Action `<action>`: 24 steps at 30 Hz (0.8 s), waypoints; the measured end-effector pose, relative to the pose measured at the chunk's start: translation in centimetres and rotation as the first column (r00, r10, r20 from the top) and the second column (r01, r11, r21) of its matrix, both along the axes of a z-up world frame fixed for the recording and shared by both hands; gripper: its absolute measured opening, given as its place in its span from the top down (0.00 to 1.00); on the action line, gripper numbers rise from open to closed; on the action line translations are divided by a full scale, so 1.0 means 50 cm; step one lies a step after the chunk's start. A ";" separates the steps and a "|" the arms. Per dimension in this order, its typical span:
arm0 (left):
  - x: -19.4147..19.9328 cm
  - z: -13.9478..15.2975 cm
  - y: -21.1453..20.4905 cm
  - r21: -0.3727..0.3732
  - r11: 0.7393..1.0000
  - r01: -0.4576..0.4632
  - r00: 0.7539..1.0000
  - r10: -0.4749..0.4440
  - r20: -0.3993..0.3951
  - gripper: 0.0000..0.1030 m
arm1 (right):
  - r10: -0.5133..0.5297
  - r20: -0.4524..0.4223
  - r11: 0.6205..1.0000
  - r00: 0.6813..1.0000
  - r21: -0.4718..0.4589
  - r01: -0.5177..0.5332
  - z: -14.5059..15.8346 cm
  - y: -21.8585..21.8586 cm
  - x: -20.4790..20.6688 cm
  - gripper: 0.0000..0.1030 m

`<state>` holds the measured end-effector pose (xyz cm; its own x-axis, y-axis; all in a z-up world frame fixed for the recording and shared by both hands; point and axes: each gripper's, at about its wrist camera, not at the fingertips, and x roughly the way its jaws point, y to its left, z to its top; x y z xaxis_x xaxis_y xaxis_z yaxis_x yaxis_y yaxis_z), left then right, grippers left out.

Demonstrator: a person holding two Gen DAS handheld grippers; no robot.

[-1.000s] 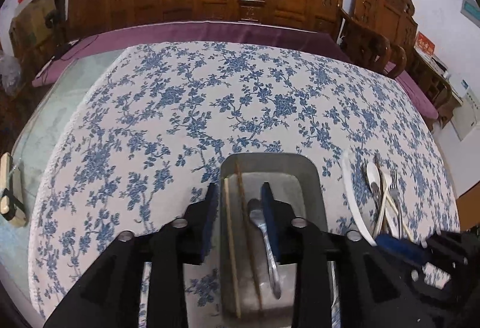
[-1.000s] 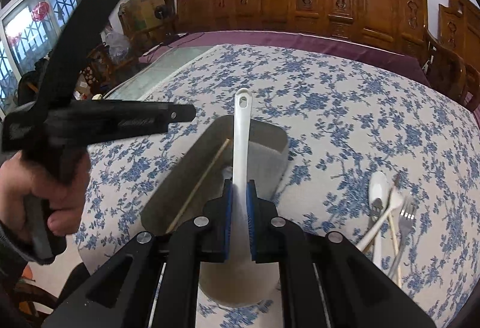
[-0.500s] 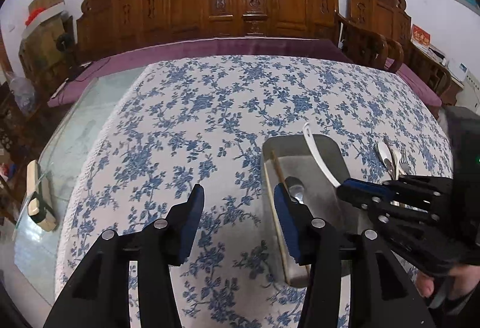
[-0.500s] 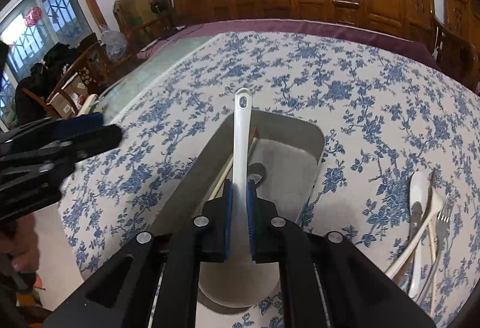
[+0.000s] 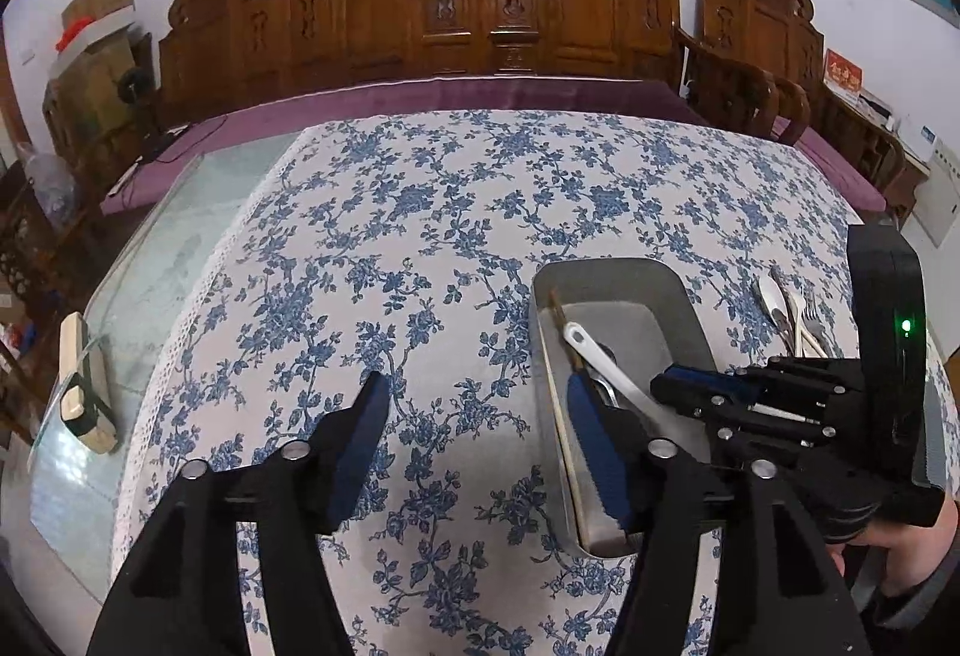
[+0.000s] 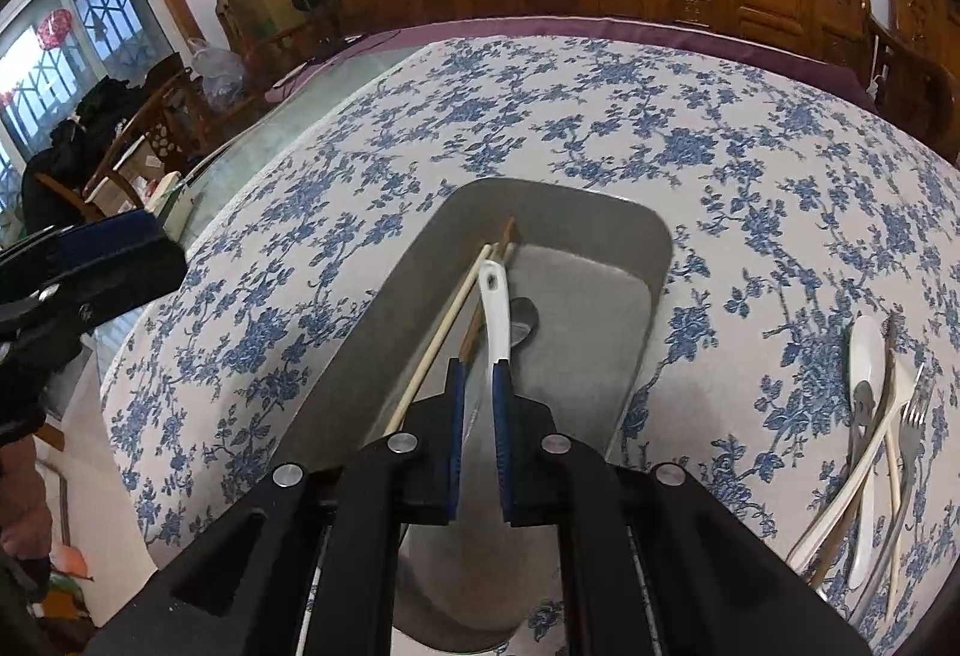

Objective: Organize utensils
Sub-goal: 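Lower the white plastic spoon into the tray and open the right tool, then move the right tool to the utensil pile and grasp a metal fork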

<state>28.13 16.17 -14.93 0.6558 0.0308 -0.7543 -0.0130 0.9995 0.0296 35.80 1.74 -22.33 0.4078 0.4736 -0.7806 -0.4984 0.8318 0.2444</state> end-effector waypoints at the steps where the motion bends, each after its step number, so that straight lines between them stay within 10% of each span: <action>1: -0.002 0.000 -0.001 0.001 1.000 0.001 1.000 -0.001 0.001 0.38 | -0.004 -0.002 1.000 1.000 0.010 0.004 0.001 -0.004 0.001 0.89; 12: -0.030 0.016 -0.043 -0.003 1.000 0.016 0.998 -0.016 0.056 0.10 | -0.015 0.098 0.998 0.995 0.054 0.010 0.079 -0.136 -0.044 0.88; 15: -0.041 0.026 -0.072 -0.003 0.999 0.039 0.995 -0.038 0.096 0.08 | -0.025 0.131 0.999 0.991 0.026 0.022 0.088 -0.207 -0.072 0.73; 24: -0.050 0.017 -0.188 -0.007 0.988 0.153 0.982 -0.151 0.116 0.07 | -0.098 0.124 0.987 0.987 -0.116 0.112 0.023 -0.404 -0.122 0.73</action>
